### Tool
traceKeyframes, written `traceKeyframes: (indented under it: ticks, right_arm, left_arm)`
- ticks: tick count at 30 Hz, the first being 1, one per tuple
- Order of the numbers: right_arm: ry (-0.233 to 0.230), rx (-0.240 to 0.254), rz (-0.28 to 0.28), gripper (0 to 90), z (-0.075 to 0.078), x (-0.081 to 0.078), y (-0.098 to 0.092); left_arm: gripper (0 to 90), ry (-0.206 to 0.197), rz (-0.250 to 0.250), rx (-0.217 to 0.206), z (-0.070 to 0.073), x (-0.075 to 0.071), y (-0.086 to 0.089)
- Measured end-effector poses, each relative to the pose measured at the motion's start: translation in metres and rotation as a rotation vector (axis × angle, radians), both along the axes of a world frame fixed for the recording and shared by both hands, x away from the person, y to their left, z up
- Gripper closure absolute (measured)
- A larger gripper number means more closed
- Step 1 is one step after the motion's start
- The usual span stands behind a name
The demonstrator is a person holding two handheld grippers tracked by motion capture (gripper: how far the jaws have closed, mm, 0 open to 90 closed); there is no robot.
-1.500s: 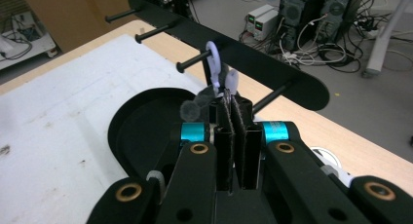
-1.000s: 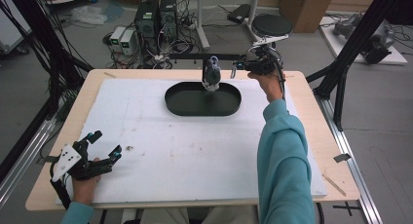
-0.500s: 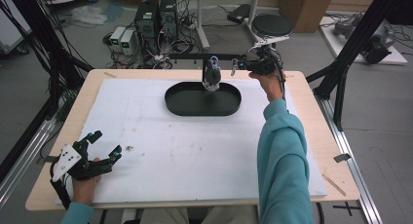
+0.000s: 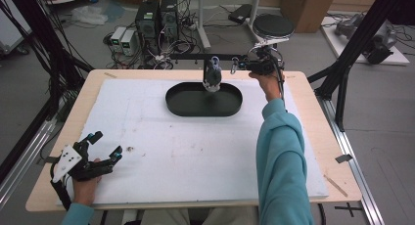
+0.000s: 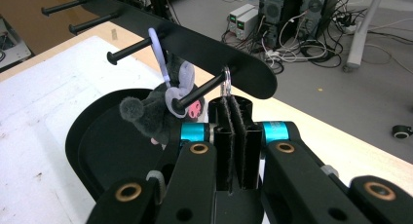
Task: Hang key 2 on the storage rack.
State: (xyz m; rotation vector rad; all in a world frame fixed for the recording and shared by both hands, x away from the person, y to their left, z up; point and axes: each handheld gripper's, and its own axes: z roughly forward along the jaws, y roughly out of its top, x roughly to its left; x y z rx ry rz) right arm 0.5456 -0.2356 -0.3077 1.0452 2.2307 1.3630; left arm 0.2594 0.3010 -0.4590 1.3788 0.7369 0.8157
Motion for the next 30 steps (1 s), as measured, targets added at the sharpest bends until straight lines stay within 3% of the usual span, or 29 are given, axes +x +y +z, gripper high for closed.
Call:
traceKeyframes:
  ticks: [4, 6, 13, 16, 18, 20, 21, 22, 23, 25, 27, 29, 30]
  right_arm:
    - [-0.008, -0.004, -0.004, 87.1, 0.0, 0.0, 0.0]
    - [-0.026, -0.025, -0.024, 80.2, 0.0, 0.0, 0.0]
    - [-0.04, -0.039, -0.034, 74.3, 0.001, -0.005, -0.006]
    - [-0.008, -0.029, -0.015, 64.6, 0.001, -0.009, -0.012]
    - [0.029, -0.001, 0.03, 52.3, 0.001, -0.013, -0.017]
    - [0.061, 0.039, 0.062, 32.7, 0.002, -0.019, -0.019]
    - [0.042, 0.047, 0.061, 26.9, 0.003, -0.025, -0.02]
    - [-0.005, 0.051, 0.047, 18.8, 0.003, -0.032, -0.021]
    - [0.011, 0.034, 0.026, 10.1, 0.005, -0.038, -0.021]
    - [0.027, 0.008, 0.016, 0.9, 0.009, -0.048, -0.024]
    - [-0.039, 0.04, 0.006, 0.7, 0.013, -0.065, -0.028]
    - [-0.042, 0.056, 0.014, 0.6, 0.017, -0.079, -0.031]
    - [-0.066, 0.059, 0.018, 0.7, 0.018, -0.09, -0.034]
  left_arm:
    - [11.8, 0.0, 0.0, 0.0, 0.0, 0.0, 0.0]
    - [11.8, 0.0, 0.0, 0.0, 0.0, 0.0, 0.0]
    - [11.8, 0.0, 0.0, -0.002, 0.0, 0.0, 0.0]
    - [11.8, 0.0, 0.0, -0.005, 0.0, 0.0, 0.0]
    - [11.8, -0.001, 0.001, -0.001, 0.0, 0.0, 0.0]
    - [11.8, -0.001, 0.001, -0.002, 0.0, 0.0, 0.0]
    - [11.8, -0.001, 0.0, -0.001, 0.0, 0.0, 0.0]
    - [11.8, -0.001, 0.0, 0.0, 0.0, 0.0, 0.0]
    - [11.8, -0.002, -0.001, 0.0, 0.0, 0.0, 0.0]
    - [11.8, -0.003, 0.0, 0.0, 0.0, -0.001, 0.0]
    - [11.8, -0.003, 0.0, -0.001, 0.0, 0.0, 0.0]
    - [11.8, -0.001, 0.0, -0.003, 0.0, 0.0, 0.0]
    - [11.8, -0.002, 0.0, -0.001, 0.0, 0.0, 0.0]
